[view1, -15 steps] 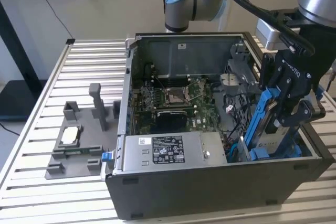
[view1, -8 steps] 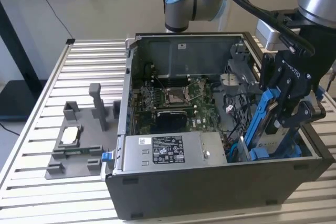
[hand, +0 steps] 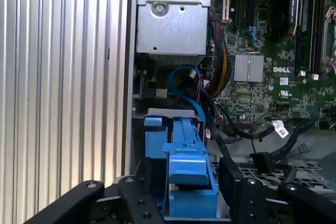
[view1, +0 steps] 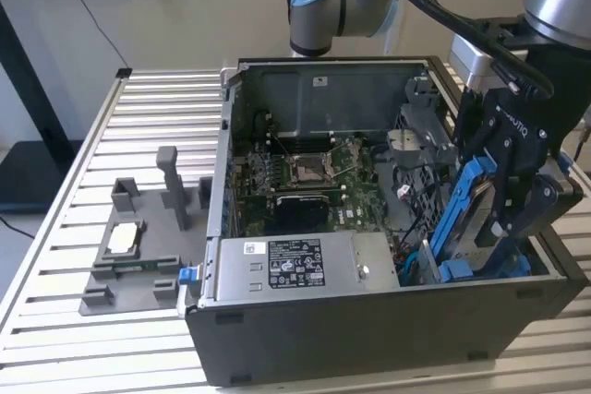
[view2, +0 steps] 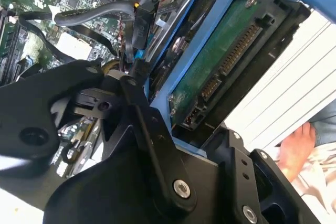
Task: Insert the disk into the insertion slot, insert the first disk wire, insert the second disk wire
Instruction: 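Insert the disk into the insertion slot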
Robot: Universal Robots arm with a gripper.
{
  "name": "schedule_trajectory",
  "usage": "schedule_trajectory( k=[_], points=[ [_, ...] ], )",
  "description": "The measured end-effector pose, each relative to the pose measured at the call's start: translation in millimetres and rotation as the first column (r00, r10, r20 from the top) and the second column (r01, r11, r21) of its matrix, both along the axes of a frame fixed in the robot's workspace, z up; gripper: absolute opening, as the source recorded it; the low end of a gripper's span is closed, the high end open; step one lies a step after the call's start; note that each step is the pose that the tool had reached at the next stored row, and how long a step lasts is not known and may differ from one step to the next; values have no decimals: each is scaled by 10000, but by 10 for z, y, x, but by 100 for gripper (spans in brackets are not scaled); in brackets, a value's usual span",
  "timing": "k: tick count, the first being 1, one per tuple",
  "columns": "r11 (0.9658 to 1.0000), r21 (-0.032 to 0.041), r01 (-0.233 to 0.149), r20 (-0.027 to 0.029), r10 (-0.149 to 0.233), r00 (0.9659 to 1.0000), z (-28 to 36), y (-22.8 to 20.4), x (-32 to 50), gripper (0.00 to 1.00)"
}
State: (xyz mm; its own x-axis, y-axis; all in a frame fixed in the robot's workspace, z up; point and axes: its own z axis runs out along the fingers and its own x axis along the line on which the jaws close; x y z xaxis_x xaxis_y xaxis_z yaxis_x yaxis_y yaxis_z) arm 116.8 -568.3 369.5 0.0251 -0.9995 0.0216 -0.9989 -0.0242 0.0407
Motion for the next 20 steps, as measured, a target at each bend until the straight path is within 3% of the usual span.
schedule_trajectory(
  k=[1,4,5,7,8,10,14,15,16,17,20],
  points=[
    [10000,0,0,0,0,10000,0,0,0,64],
    [10000,-1,0,0,0,10000,0,0,0,64],
    [10000,0,0,0,0,10000,-1,0,0,62],
    [10000,0,0,0,0,10000,-1,0,0,49],
    [10000,-1,0,0,0,10000,-1,0,0,49],
    [10000,-1,1,0,-1,10000,-2,0,0,37],
    [10000,1,0,0,0,10000,-3,0,0,33],
    [10000,42,0,1,0,10000,-4,0,0,33],
    [9999,140,1,3,-1,10000,-4,-1,0,33],
    [9998,173,1,5,-1,10000,-4,0,0,33],
    [9998,178,0,6,0,10000,-4,0,0,33]
  ],
)
